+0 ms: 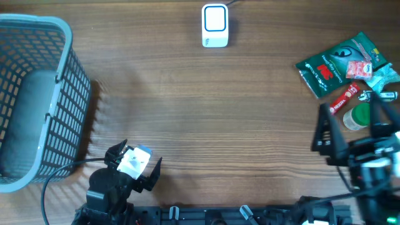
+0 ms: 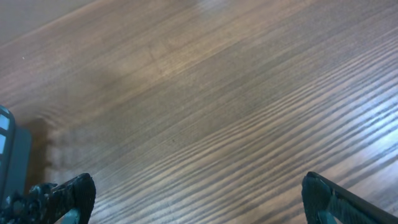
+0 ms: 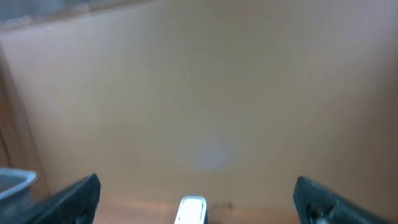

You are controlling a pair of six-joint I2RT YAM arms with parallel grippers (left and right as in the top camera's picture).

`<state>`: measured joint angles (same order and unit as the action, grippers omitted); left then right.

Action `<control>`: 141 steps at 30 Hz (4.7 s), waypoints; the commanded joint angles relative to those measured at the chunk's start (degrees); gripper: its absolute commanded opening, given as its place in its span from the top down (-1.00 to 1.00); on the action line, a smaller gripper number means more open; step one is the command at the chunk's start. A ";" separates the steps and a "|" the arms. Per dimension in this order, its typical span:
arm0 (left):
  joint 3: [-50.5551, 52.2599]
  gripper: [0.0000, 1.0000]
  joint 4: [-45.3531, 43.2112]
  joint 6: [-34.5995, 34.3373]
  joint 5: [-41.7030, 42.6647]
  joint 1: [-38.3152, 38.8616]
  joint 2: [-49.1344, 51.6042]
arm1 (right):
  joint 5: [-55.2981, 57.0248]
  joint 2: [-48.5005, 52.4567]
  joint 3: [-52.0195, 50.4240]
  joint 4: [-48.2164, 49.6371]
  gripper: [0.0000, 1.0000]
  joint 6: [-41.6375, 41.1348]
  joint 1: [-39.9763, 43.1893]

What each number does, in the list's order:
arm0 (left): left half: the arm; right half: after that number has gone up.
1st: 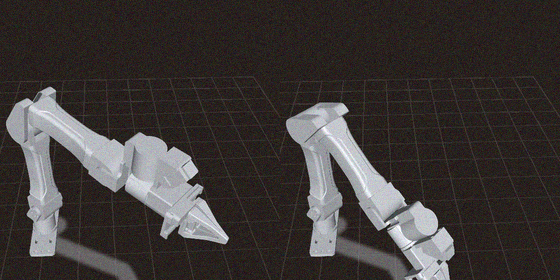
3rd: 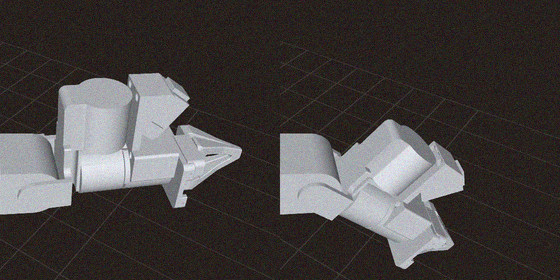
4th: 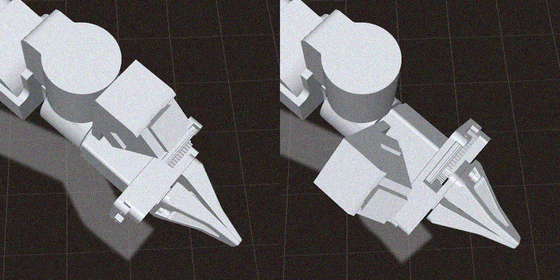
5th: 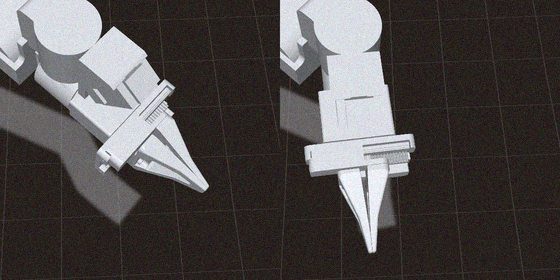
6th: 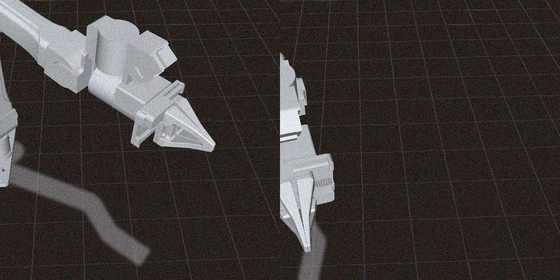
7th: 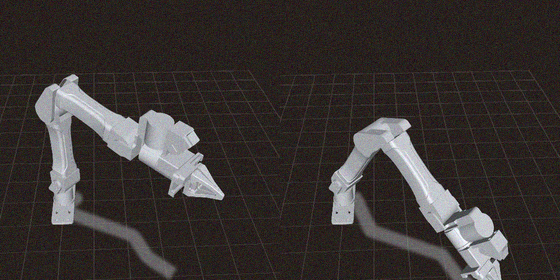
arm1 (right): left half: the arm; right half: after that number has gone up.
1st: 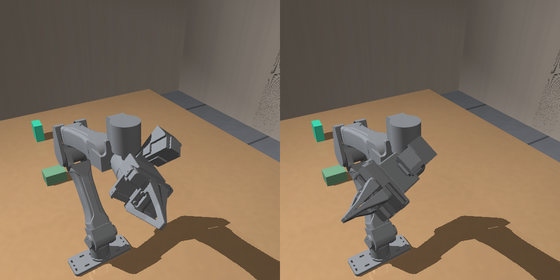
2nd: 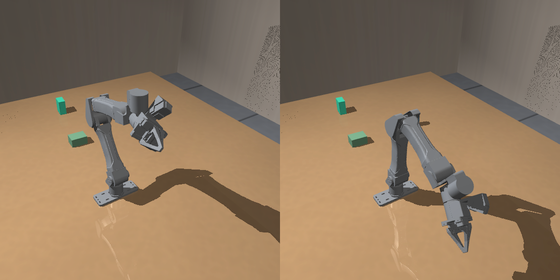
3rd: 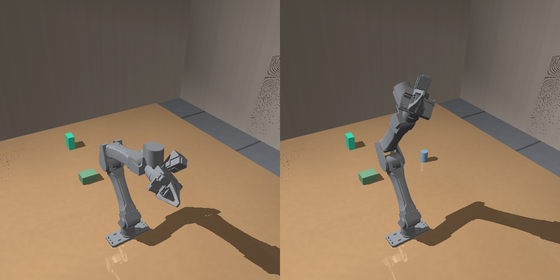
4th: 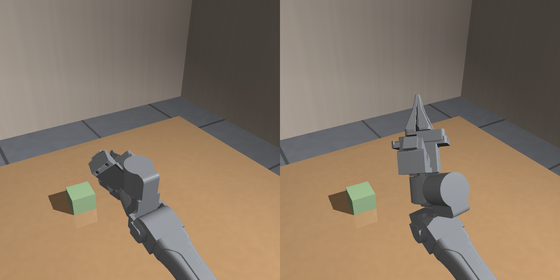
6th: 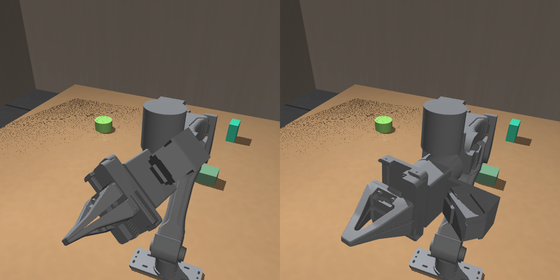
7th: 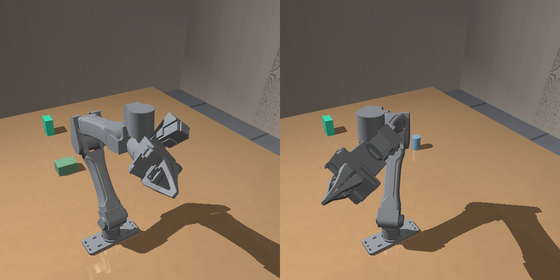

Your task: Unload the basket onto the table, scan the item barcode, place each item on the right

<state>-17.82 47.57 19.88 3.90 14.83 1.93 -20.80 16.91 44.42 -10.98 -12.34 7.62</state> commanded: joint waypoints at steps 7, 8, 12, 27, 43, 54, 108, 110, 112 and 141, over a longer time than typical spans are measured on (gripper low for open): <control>0.15 -1.00 -0.13 0.72 0.07 -0.33 -0.24 | 3.32 -12.98 -27.69 17.92 -0.99 -1.22 -0.33; 0.15 -1.00 -0.13 0.72 0.07 -0.33 -0.24 | 5.05 -14.47 -30.49 18.80 -0.99 -1.31 -0.33; 0.15 -1.00 -0.13 0.72 0.07 -0.33 -0.24 | 6.21 -16.72 -37.35 24.50 -0.99 -1.20 -0.44; 0.15 -1.00 -0.13 0.72 0.07 -0.33 -0.26 | 12.02 -16.70 -44.13 11.47 -0.99 -1.27 -0.81; 0.15 -1.00 -0.13 0.72 0.07 -0.33 -0.24 | 12.04 -16.63 -44.13 11.58 -0.99 -1.31 -0.81; 0.52 -1.00 -12.09 -5.18 11.30 -2.45 -0.42 | 12.04 -16.63 -44.13 11.58 -1.00 -1.31 -0.81; 17.51 -1.00 -43.32 -17.38 -3.34 -17.35 -1.55 | 12.04 -16.63 -44.13 11.58 -0.99 -1.29 -0.81; 17.51 -1.00 -43.32 -17.38 -3.34 -17.35 -1.55 | 12.04 -16.63 -44.13 11.58 -0.99 -1.29 -0.81; 17.51 -1.00 -43.32 -17.38 -3.34 -17.35 -1.55 | 12.04 -16.63 -44.13 11.58 -0.99 -1.33 -0.81; 17.49 -1.00 -43.32 -17.38 -3.37 -17.35 -1.55 | 12.04 -16.63 -44.13 11.58 -0.99 -1.29 -0.81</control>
<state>-0.47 3.92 3.49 -0.10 -2.07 0.84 -9.98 0.89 0.36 0.40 -13.21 7.05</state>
